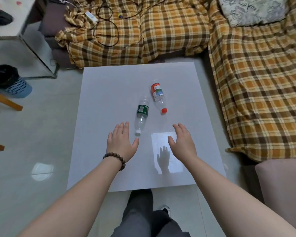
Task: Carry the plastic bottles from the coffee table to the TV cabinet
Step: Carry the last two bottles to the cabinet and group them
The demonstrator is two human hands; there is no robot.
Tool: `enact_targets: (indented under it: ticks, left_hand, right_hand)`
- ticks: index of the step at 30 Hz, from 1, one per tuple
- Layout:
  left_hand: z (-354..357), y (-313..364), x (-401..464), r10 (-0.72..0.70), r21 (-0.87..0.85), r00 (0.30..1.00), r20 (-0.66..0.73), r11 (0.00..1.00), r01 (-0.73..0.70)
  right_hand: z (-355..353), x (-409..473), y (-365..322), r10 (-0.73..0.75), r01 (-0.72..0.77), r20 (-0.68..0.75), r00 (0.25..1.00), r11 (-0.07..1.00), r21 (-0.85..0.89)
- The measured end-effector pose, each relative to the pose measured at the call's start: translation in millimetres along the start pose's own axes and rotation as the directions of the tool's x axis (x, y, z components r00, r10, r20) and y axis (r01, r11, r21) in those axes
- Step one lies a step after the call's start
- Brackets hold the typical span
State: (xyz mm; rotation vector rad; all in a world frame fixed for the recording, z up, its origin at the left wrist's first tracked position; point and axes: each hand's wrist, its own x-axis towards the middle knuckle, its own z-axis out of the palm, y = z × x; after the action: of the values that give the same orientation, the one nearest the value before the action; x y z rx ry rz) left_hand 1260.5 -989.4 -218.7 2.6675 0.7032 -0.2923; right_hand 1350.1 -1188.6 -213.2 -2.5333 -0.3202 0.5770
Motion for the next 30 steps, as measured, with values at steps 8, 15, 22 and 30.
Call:
enact_targets:
  ticks: [8, 15, 22, 30]
  left_hand:
    - [17, -16, 123, 0.187, 0.002, 0.956, 0.225, 0.981, -0.193]
    - [63, -18, 227, 0.514, 0.036, 0.825, 0.233, 0.844, -0.536]
    - [92, -25, 271, 0.523, 0.37, 0.602, 0.604, 0.485, -0.792]
    - [113, -24, 269, 0.333, 0.505, 0.819, 0.466, 0.661, -0.556]
  right_hand:
    - [-4, 121, 12, 0.024, -0.014, 0.066, 0.998, 0.989, -0.145]
    - [7, 248, 24, -0.162, 0.249, 0.249, 0.955, 0.893, -0.376]
    - [27, 331, 30, -0.357, 0.636, 0.527, 0.771, 0.457, -0.621]
    - [46, 356, 42, -0.425, 0.658, 0.507, 0.75, 0.404, -0.635]
